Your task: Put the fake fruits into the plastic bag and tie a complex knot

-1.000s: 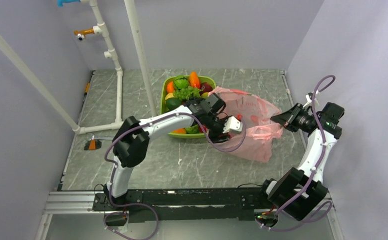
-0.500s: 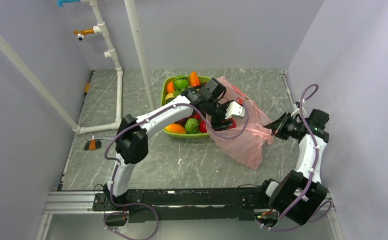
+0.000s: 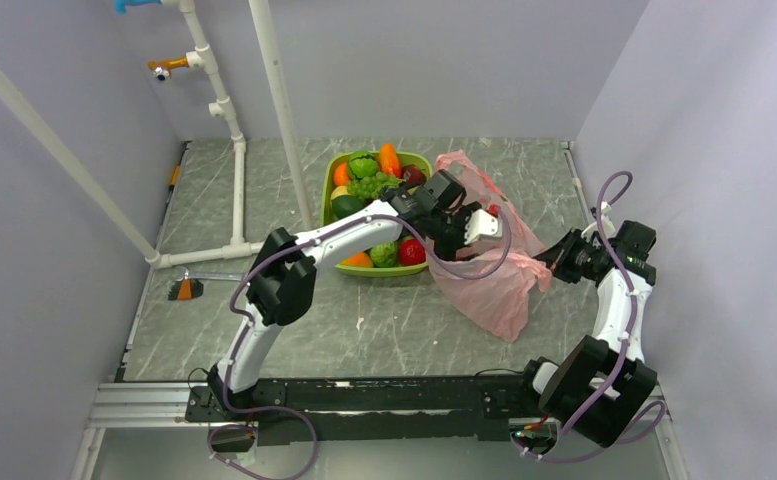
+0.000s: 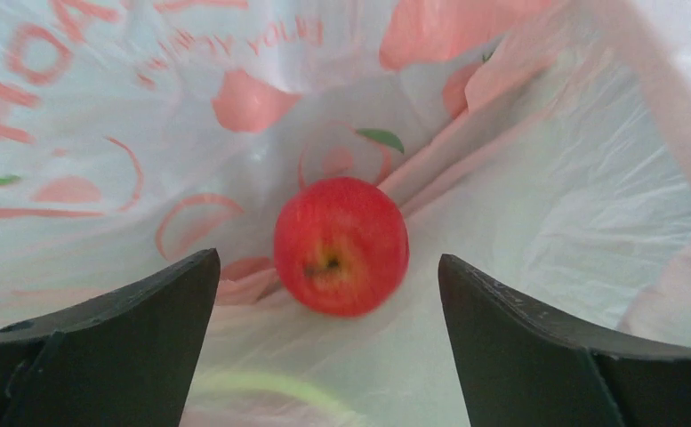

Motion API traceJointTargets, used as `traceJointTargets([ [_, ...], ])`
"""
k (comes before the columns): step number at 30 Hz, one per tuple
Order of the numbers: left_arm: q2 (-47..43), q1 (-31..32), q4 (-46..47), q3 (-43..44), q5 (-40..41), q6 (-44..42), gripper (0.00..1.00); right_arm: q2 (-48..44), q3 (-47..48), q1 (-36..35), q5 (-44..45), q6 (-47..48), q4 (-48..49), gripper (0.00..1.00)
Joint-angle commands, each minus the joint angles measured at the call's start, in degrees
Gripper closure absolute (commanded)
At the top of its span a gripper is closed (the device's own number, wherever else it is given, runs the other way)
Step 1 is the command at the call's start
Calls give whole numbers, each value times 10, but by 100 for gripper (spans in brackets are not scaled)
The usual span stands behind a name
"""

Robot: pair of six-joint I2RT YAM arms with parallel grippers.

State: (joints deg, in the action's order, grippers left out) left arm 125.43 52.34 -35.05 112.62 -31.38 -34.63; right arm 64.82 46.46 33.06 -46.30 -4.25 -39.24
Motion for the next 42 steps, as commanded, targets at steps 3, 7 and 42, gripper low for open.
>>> traceJointTargets([
  [3, -114, -1, 66, 81, -36, 87, 1, 2, 1, 1, -2, 11, 22, 100],
  [7, -179, -32, 113, 69, -42, 139, 1, -2, 11, 1, -3, 17, 18, 100],
  [42, -43, -230, 72, -25, 78, -141, 62, 1, 37, 1, -32, 36, 4, 100],
])
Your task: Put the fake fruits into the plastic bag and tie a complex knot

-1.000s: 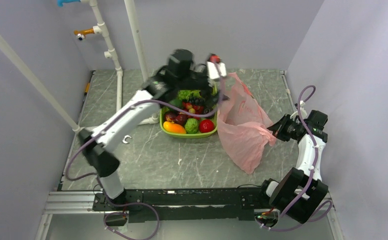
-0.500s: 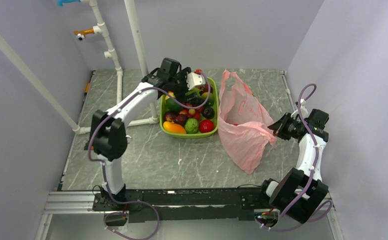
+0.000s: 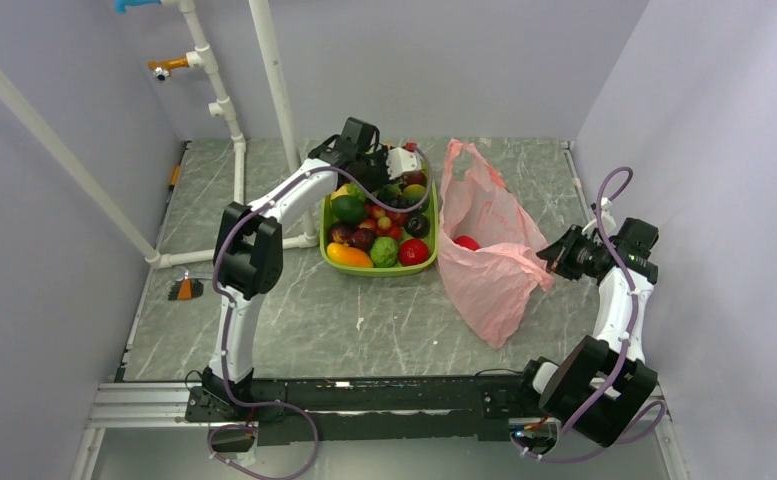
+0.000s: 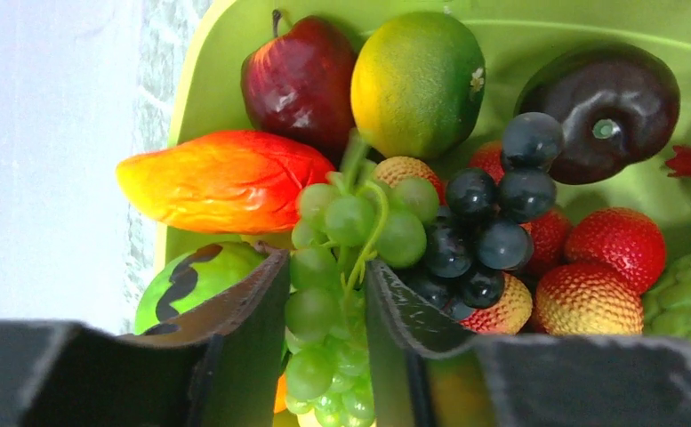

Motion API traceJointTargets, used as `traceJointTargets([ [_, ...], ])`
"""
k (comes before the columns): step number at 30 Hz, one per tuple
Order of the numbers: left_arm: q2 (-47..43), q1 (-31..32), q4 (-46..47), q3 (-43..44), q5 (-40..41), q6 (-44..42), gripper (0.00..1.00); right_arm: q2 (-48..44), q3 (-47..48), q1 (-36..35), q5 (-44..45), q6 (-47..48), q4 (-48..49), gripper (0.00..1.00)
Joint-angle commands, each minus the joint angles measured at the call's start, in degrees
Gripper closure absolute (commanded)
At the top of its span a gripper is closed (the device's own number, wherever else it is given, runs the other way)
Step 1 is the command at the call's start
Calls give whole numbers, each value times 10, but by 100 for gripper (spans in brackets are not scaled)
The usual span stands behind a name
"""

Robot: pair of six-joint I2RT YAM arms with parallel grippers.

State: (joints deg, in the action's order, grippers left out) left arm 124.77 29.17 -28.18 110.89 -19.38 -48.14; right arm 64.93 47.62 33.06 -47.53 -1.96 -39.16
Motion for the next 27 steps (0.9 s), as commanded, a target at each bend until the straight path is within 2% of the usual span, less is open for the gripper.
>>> traceJointTargets([
  [1, -46, 2, -4, -12, -51, -6, 70, 0, 25, 1, -21, 13, 4, 100],
  [3, -74, 2, -13, -20, -66, 3, 87, -1, 25, 1, -23, 14, 4, 100],
  [5, -111, 2, -10, -29, -90, 33, 95, -1, 26, 1, -27, 14, 3, 100],
  [8, -166, 4, -8, -28, -139, 82, 96, -3, 24, 0, -30, 14, 4, 100],
  [12, -199, 19, -9, 12, -166, 143, 97, -2, 24, 0, -35, 14, 4, 100],
  [16, -218, 51, 42, 37, -186, 203, 95, -6, 29, 0, -37, 7, 6, 100],
  [21, -204, 119, 115, 57, -197, 266, 96, -16, 25, -1, -36, -6, 10, 100],
  [27, -160, 176, 182, 20, -197, 295, 97, -24, 16, -2, -32, -28, 22, 100],
])
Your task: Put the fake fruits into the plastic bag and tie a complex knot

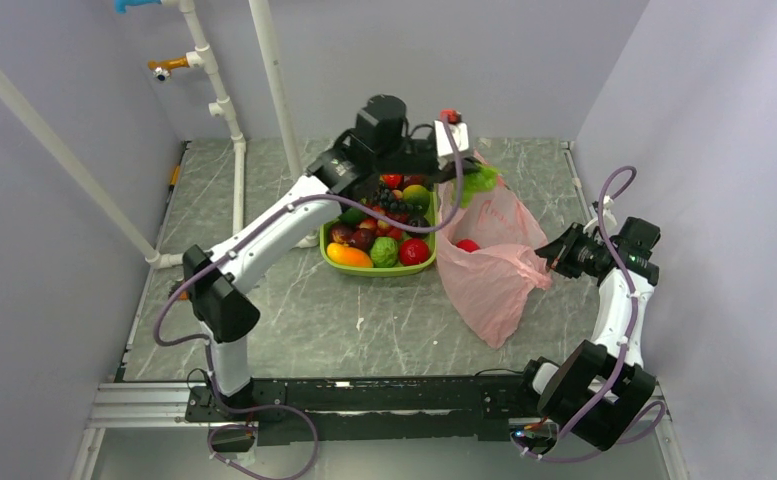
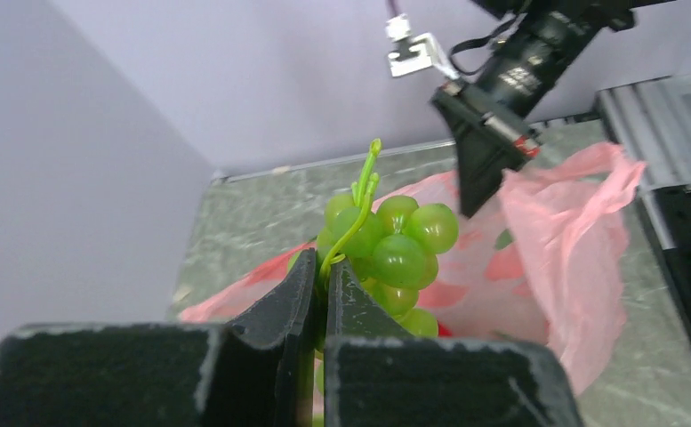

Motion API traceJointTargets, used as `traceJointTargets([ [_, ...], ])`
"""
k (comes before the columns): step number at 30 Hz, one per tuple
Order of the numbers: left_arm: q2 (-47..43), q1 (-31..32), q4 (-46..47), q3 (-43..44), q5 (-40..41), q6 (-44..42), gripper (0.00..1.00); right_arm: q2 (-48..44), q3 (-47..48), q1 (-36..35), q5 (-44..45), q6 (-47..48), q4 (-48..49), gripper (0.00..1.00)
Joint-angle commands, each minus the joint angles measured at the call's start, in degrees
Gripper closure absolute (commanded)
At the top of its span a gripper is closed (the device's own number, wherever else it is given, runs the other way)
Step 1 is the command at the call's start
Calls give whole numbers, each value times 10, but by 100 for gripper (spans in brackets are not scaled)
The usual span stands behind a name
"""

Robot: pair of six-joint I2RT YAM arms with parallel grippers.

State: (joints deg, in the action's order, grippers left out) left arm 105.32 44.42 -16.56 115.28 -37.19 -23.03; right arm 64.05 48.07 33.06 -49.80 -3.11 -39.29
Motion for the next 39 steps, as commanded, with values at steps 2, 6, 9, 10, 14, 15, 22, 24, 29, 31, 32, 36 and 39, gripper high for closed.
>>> traceJointTargets([
  [2, 50, 33, 62, -55, -22, 24, 98, -15, 17, -2, -10, -18, 23, 100],
  [6, 75, 44, 80, -140, 1, -5, 98, -13, 27, -2, -9, -14, 17, 100],
  [9, 110, 51, 47, -128, 19, -10, 97, -8, 33, -2, -7, -9, 10, 100],
  [10, 119, 52, 31, -116, 22, -15, 94, -7, 36, -2, -7, -5, 6, 100],
  [14, 114, 53, 5, -77, 11, -11, 56, -2, 40, -3, -6, 3, 2, 100],
  [15, 109, 53, 1, -62, 7, -2, 48, -1, 39, -3, -6, 3, 3, 100],
  [22, 51, 48, -61, 46, 17, 11, 2, -1, 35, -3, -6, 13, -2, 100],
  [24, 13, 40, -67, 28, 31, -5, 1, -2, 33, -3, -10, 9, 2, 100],
  [29, -65, -16, -152, -50, 26, -96, 1, 2, 37, -4, -16, 9, 5, 100],
  [31, -79, -52, -200, -78, 29, -142, 1, 4, 38, -2, -19, 9, 7, 100],
  [32, -81, -67, -228, -85, 36, -172, 1, 4, 39, -3, -20, 10, 7, 100],
  [36, -74, -126, -313, -106, 69, -294, 1, 6, 41, -3, -22, 20, -1, 100],
  [39, -42, -154, -368, -86, 102, -380, 1, 4, 41, -2, -24, 24, -6, 100],
])
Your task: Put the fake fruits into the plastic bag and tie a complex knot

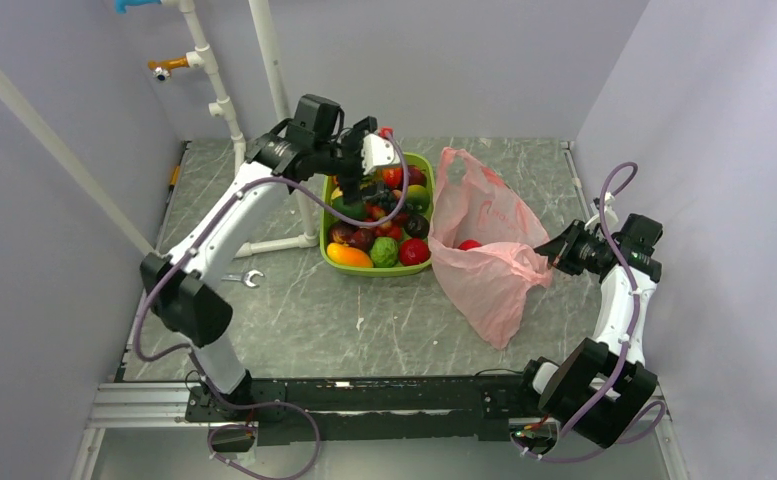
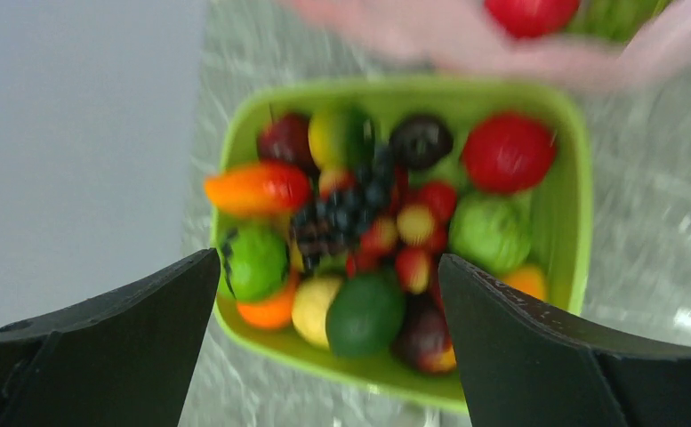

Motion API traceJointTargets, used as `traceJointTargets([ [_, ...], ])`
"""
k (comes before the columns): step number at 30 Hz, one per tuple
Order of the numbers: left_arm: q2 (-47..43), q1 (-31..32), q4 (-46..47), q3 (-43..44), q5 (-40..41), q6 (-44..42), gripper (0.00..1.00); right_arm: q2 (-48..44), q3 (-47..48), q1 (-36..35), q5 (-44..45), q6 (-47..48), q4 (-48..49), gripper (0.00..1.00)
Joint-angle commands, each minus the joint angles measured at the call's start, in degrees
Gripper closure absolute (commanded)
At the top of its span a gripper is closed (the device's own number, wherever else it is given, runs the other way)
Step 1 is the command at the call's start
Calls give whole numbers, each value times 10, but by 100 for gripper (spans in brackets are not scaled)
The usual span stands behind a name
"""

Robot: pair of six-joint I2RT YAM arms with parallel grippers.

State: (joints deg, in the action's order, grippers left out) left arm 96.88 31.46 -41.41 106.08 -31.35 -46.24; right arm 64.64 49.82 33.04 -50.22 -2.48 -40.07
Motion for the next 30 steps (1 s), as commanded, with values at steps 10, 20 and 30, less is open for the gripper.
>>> traceJointTargets([
  [10, 166, -38, -139, 42, 134, -249, 4, 4, 35, -2, -26, 20, -6, 100],
  [20, 230, -39, -103, 33, 182, -265, 8, 10, 42, -2, -30, 31, -15, 100],
  [30, 146, -37, -127, 87, 50, -189, 65, 13, 51, -3, -30, 50, -25, 100],
])
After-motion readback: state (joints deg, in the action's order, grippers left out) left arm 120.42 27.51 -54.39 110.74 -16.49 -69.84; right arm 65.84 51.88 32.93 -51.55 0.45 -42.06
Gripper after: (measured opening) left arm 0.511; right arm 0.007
